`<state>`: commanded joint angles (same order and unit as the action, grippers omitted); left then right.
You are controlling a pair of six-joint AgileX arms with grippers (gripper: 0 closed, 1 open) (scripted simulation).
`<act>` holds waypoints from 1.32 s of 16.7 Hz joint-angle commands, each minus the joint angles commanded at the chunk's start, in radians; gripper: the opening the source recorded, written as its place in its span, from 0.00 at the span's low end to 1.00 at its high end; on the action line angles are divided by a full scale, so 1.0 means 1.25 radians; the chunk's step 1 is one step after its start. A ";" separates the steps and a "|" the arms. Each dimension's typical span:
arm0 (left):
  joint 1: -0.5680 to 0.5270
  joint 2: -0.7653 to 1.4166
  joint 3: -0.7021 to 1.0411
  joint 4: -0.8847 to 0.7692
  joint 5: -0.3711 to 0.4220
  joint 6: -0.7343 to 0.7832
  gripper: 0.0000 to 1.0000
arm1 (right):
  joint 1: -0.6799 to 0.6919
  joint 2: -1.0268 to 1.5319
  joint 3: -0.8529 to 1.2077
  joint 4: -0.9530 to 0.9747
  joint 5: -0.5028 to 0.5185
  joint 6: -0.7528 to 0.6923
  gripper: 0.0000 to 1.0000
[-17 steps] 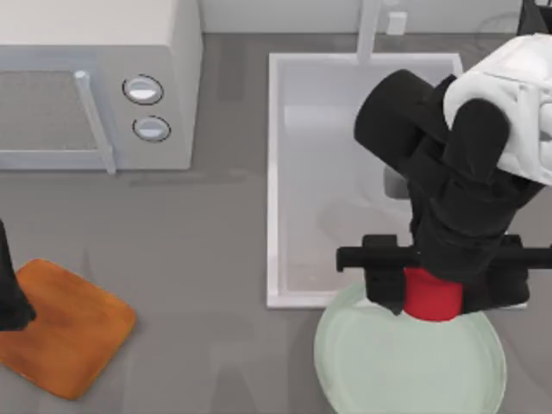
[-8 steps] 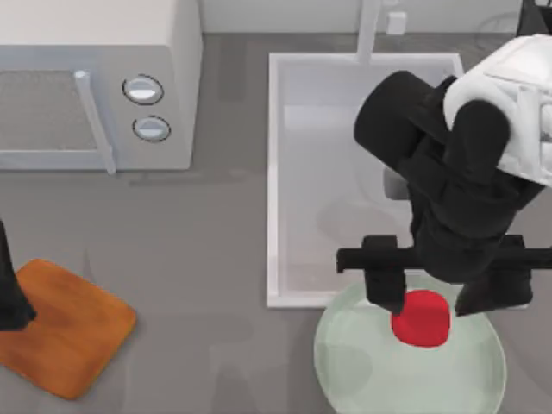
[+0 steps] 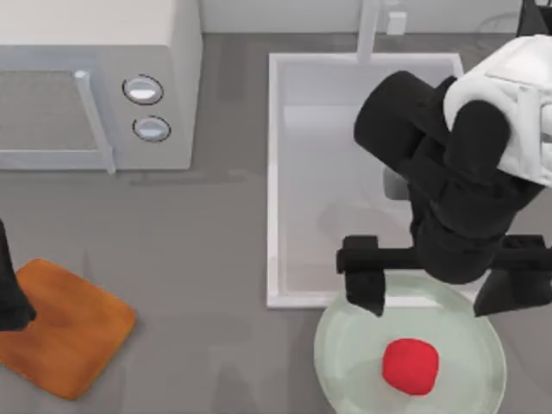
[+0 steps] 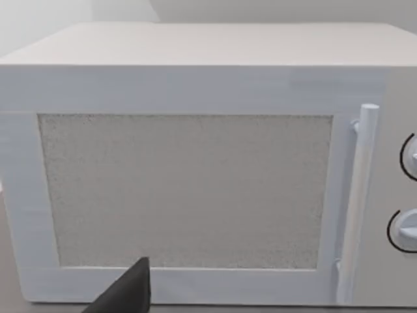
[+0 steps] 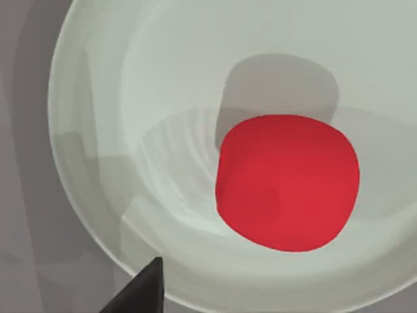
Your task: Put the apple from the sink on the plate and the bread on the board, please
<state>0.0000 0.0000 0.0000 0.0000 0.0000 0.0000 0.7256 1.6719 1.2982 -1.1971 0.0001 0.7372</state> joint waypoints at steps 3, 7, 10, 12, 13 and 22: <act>0.000 0.000 0.000 0.000 0.000 0.000 1.00 | 0.000 0.000 0.000 0.000 0.000 0.000 1.00; 0.000 0.000 0.000 0.000 0.000 0.000 1.00 | -0.013 -0.021 -0.019 0.019 0.000 -0.012 1.00; 0.000 0.000 0.000 0.000 0.000 0.000 1.00 | -0.057 -0.114 -0.098 0.092 0.000 -0.057 1.00; 0.000 0.000 0.000 0.000 0.000 0.000 1.00 | -0.101 -0.217 -0.179 0.165 0.000 -0.102 1.00; 0.000 0.000 0.000 0.000 0.000 0.000 1.00 | -0.127 -0.280 -0.225 0.208 0.000 -0.128 1.00; 0.000 0.000 0.000 0.000 0.000 0.000 1.00 | -0.414 -1.025 -0.753 0.688 0.000 -0.421 1.00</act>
<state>0.0000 0.0000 0.0000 0.0000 0.0000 0.0000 0.2078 0.3907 0.3571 -0.3366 0.0001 0.2115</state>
